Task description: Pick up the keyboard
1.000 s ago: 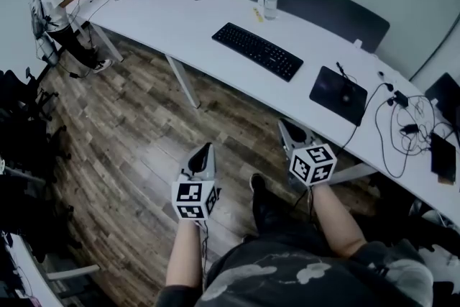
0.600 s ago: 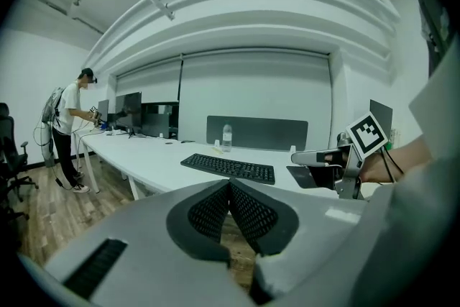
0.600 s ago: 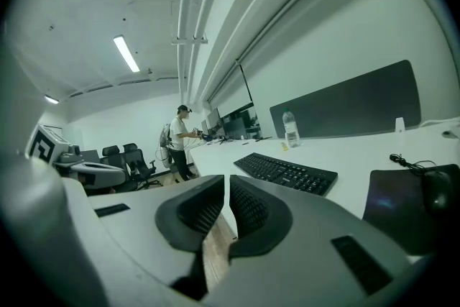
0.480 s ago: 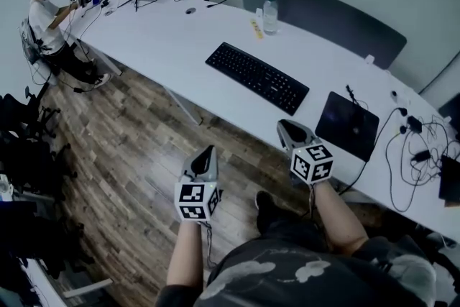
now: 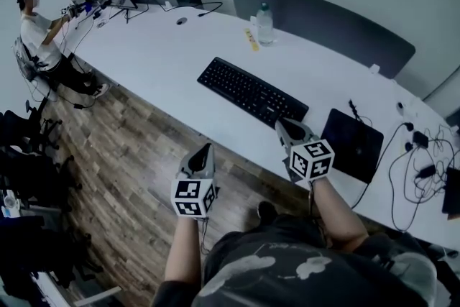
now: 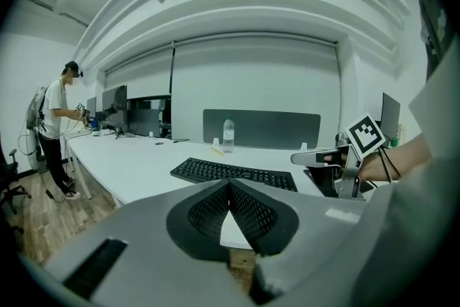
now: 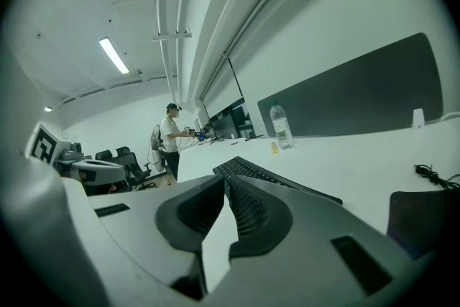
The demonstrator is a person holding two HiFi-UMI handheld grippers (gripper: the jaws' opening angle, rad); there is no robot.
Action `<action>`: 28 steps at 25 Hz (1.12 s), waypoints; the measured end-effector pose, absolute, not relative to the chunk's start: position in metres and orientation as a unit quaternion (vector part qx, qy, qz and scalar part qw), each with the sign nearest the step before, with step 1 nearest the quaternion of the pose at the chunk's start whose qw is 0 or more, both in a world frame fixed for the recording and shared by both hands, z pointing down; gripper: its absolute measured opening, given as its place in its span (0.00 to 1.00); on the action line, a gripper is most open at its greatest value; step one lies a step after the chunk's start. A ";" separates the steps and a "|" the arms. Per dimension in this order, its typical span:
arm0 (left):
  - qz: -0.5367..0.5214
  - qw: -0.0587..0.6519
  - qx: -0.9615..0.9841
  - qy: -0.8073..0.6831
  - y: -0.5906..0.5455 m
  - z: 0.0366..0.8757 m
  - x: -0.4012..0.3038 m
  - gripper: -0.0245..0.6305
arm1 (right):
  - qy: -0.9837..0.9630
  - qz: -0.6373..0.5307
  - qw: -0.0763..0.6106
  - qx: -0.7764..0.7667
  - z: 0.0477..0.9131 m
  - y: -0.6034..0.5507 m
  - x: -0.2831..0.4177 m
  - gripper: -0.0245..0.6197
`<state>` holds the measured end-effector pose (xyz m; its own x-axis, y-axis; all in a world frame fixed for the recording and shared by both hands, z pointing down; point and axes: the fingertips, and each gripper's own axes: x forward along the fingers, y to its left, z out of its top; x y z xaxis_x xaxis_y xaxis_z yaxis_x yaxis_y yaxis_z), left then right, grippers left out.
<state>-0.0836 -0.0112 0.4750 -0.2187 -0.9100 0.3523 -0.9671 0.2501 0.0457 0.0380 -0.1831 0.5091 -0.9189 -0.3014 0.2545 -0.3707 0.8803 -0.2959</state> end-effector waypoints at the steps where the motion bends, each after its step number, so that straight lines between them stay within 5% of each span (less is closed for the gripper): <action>1: 0.094 0.156 0.608 -0.773 -0.016 0.476 -0.085 0.04 | -0.964 0.174 0.102 0.176 0.510 -0.188 0.038 0.07; 23: 0.208 0.095 0.756 -0.613 -0.160 0.496 -0.174 0.05 | -0.932 0.177 0.107 0.299 0.518 -0.266 0.006 0.08; 28: 0.298 0.079 0.827 -0.469 -0.190 0.519 -0.185 0.52 | -0.911 0.182 0.110 0.352 0.515 -0.285 -0.005 0.08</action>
